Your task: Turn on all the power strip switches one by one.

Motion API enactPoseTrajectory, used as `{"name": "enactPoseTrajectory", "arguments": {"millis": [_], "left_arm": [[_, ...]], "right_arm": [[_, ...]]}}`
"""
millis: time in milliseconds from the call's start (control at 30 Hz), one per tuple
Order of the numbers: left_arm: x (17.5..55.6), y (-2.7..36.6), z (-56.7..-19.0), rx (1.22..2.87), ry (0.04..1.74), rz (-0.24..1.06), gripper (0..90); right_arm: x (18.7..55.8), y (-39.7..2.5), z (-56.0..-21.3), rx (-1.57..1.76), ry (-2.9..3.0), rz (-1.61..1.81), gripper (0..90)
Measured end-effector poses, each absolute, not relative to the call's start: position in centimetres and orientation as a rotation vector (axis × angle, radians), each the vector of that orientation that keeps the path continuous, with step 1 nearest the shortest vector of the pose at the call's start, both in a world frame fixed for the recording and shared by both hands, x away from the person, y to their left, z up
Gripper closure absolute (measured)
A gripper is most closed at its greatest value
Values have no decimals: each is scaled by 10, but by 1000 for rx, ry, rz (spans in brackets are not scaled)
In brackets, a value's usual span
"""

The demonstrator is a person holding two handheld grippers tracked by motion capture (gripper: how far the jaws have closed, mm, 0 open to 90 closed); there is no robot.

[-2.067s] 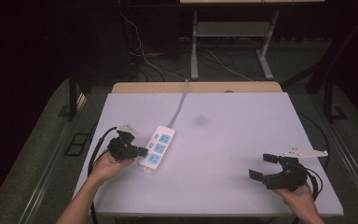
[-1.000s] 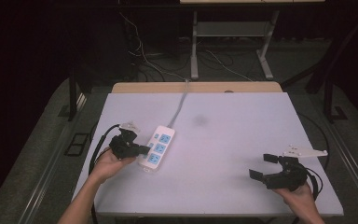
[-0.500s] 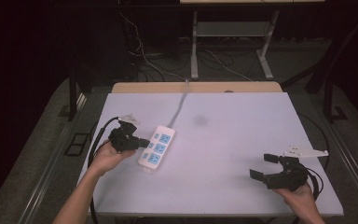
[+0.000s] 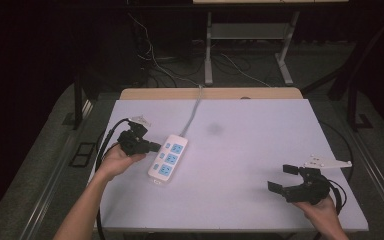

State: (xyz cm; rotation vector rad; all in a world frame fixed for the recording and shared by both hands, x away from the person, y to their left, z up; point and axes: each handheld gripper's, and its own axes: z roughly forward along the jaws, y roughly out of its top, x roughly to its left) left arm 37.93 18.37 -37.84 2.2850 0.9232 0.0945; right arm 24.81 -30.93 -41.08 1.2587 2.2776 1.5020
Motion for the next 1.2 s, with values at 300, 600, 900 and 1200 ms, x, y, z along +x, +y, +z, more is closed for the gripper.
{"name": "enactPoseTrajectory", "arguments": {"millis": [300,600,900,1200], "left_arm": [[386,181,-386,2289,931,85,897],[389,176,-393,2313,927,75,896],[390,175,-398,2333,933,69,896],[389,172,-402,2345,927,54,895]], "right_arm": [[248,-310,-411,1258,2278,1503,17],[248,-310,-411,1258,2278,1502,17],[248,-310,-411,1257,2281,1501,17],[248,-310,-411,1258,2282,1500,17]]}}
